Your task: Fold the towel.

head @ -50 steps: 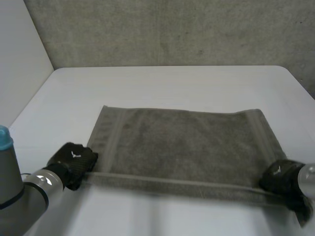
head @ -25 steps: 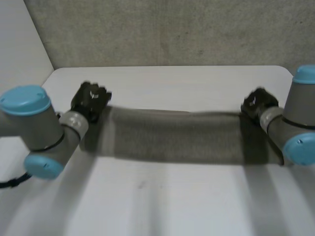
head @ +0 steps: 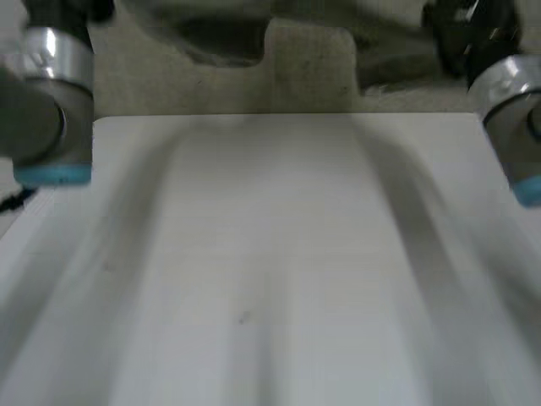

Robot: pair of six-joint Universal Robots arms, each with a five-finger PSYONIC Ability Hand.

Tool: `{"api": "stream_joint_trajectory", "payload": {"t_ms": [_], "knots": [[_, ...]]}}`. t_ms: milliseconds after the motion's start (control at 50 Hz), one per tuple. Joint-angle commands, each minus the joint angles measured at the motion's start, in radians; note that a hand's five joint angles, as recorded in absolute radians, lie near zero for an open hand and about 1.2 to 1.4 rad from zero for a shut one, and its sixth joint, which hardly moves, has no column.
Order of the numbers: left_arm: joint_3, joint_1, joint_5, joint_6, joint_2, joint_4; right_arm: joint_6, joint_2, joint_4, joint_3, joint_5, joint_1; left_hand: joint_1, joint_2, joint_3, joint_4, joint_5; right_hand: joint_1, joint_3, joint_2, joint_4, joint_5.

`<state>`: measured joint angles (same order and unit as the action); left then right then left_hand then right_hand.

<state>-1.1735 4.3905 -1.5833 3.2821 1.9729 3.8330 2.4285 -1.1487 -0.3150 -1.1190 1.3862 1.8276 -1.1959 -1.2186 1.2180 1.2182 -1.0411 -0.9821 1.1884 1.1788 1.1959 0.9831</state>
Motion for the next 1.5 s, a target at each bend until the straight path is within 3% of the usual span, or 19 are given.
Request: {"api": "stream_joint_trajectory", "payload": {"t_ms": [20, 140, 280, 380, 560, 740, 860, 900, 920, 940, 1020, 1100, 1180, 1260, 1280, 1300, 1380, 1460, 1500], "knots": [[-0.293, 0.037, 0.091, 0.013, 0.029, -0.016, -0.057, 0.107, 0.235, -0.093, -0.113, -0.004, -0.2, -0.178, 0.178, 0.178, -0.181, -0.414, 0.208, 0.217, 0.2, 0.239], [-0.489, 0.07, 0.132, 0.051, 0.064, -0.015, -0.126, 0.222, 0.31, -0.191, -0.156, -0.007, -0.2, -0.178, 0.178, 0.178, -0.181, -0.414, 0.208, 0.217, 0.2, 0.239], [-0.617, 0.116, 0.137, 0.206, 0.046, -0.023, -0.069, 0.245, 0.341, -0.235, -0.156, -0.013, -0.2, -0.178, 0.178, 0.178, -0.181, -0.414, 0.208, 0.217, 0.2, 0.239], [-0.69, 0.176, 0.158, 0.274, -0.046, -0.024, 0.205, 0.198, 0.341, -0.281, -0.15, -0.053, -0.2, -0.178, 0.178, 0.178, -0.181, 0.238, -0.445, -0.435, -0.452, -0.414], [-0.704, 0.178, 0.166, 0.271, -0.069, -0.026, 0.547, 0.075, 0.228, -0.444, -0.144, -0.145, -0.2, -0.178, 0.178, 0.178, -0.181, 0.254, -0.46, -0.451, -0.468, -0.43], [-0.718, 0.179, 0.167, 0.271, -0.081, -0.024, 0.564, 0.023, 0.151, -0.579, -0.088, -0.166, -0.2, -0.178, 0.178, 0.178, -0.181, 0.319, -0.525, -0.515, -0.533, -0.494], [-0.719, 0.179, 0.166, 0.269, -0.081, -0.024, 0.561, 0.043, 0.143, -0.599, -0.061, -0.171, -0.2, -0.178, 0.178, 0.178, -0.181, 0.26, -0.466, -0.457, -0.474, -0.436], [-0.719, 0.178, 0.166, 0.269, -0.081, -0.026, 0.561, 0.067, 0.142, -0.596, -0.061, -0.174, -0.2, -0.178, 0.178, 0.178, -0.181, -0.04, -0.166, -0.156, -0.173, -0.135], [-0.721, 0.176, 0.166, 0.269, -0.081, -0.026, 0.561, 0.067, 0.142, -0.596, -0.061, -0.174, -0.2, -0.178, 0.178, 0.178, -0.181, -0.042, -0.164, -0.154, -0.171, -0.133], [-0.721, 0.176, 0.166, 0.269, -0.081, -0.026, 0.561, 0.073, 0.142, -0.591, -0.059, -0.174, -0.2, -0.178, 0.178, 0.178, -0.181, -0.353, 0.147, 0.157, 0.14, 0.178], [-0.736, 0.175, 0.166, 0.275, -0.089, -0.047, 0.558, 0.063, 0.143, -0.582, -0.061, -0.176, -0.2, -0.178, 0.178, 0.178, -0.181, -0.414, 0.208, 0.217, 0.2, 0.239], [-0.747, 0.178, 0.167, 0.283, -0.135, -0.096, 0.479, 0.0, 0.172, -0.565, -0.078, -0.176, -0.2, -0.178, 0.178, 0.178, -0.181, -0.414, 0.208, 0.217, 0.2, 0.239], [-0.765, 0.19, 0.169, 0.289, -0.218, -0.257, 0.339, -0.066, 0.257, -0.559, -0.087, -0.171, -0.2, -0.178, 0.178, 0.178, -0.181, -0.414, 0.208, 0.217, 0.2, 0.239], [-0.779, 0.224, 0.171, 0.323, -0.285, -0.404, 0.045, -0.137, 0.523, -0.538, -0.082, -0.172, -0.2, -0.178, 0.178, 0.178, -0.181, -0.414, 0.208, 0.217, 0.2, 0.239], [-0.791, 0.247, 0.171, 0.367, -0.314, -0.483, -0.065, -0.154, 0.636, -0.532, -0.073, -0.182, -0.2, -0.178, 0.178, 0.178, -0.181, -0.414, 0.208, 0.217, 0.2, 0.239], [-0.804, 0.271, 0.172, 0.426, -0.337, -0.566, -0.066, -0.154, 0.637, -0.532, -0.073, -0.182, -0.2, -0.178, 0.178, 0.178, -0.181, -0.414, 0.208, 0.217, 0.2, 0.239], [-0.831, 0.305, 0.172, 0.572, -0.374, -0.714, -0.34, -0.215, 0.905, -0.541, 0.009, -0.261, -0.2, -0.178, 0.178, 0.178, -0.181, -0.414, 0.208, 0.217, 0.2, 0.239], [-0.871, 0.323, 0.18, 0.724, -0.462, -0.837, -0.431, -0.25, 0.939, -0.548, 0.08, -0.294, -0.2, -0.178, 0.178, 0.178, -0.181, -0.414, 0.208, 0.217, 0.2, 0.239], [-0.882, 0.328, 0.192, 0.732, -0.477, -0.842, -0.433, -0.263, 0.907, -0.548, 0.1, -0.294, -0.2, -0.178, 0.178, 0.178, -0.181, -0.414, 0.208, 0.217, 0.2, 0.239]]}}
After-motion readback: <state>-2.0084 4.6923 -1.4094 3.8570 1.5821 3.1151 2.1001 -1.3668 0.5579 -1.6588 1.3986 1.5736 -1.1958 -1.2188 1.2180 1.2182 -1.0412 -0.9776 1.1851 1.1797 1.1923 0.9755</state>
